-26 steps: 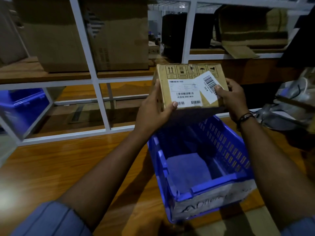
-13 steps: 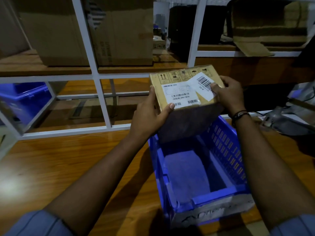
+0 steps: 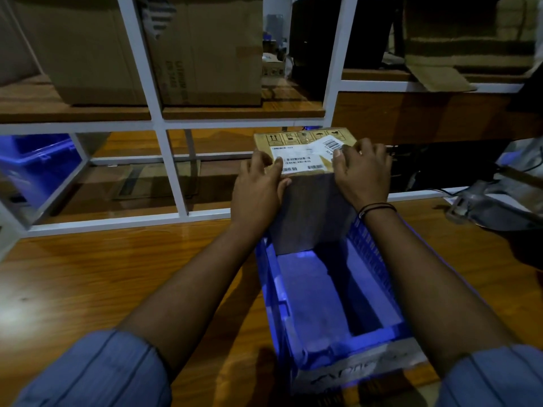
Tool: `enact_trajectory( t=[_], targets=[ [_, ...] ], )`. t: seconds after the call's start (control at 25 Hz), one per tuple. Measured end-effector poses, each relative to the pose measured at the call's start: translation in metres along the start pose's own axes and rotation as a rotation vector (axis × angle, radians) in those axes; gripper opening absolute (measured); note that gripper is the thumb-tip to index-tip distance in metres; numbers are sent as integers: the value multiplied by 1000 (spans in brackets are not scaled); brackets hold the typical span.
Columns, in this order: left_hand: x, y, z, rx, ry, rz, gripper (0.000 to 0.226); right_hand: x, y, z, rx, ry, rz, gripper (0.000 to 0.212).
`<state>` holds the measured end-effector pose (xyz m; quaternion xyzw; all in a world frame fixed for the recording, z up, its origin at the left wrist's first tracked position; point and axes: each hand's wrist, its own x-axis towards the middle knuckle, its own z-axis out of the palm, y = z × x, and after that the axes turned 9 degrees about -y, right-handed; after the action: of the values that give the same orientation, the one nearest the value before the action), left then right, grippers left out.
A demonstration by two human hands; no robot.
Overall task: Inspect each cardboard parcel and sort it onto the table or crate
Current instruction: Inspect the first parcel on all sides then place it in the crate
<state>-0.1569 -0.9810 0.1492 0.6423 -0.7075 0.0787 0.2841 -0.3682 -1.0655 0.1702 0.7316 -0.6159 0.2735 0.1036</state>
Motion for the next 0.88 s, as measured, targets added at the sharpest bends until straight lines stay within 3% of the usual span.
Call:
enact_trajectory(
  t=[0.12,0.24,0.36,0.44,0.56,0.88],
  targets=[
    [6,1,0,132,-136,-52,68,-4,-5,4,-6,-56,-16,50],
    [8,-4,1,110,-272,-42,98,-3,-8,8,-16,-158,-7,47],
    [14,-6,-9,83,-411,-48,111,-3,-9,9,-58,-274,25,57],
    [8,-6,-15,101,-436,-62,111,-11,-18,8,-48,-337,46,69],
    [-20,-12,-18,78,-355,-104,103,-35,-47,-1,73,-297,-51,79],
    [-92,-69,-67,293,-319,-291,88,-87,-150,-16,295,-417,-334,79]
  ],
)
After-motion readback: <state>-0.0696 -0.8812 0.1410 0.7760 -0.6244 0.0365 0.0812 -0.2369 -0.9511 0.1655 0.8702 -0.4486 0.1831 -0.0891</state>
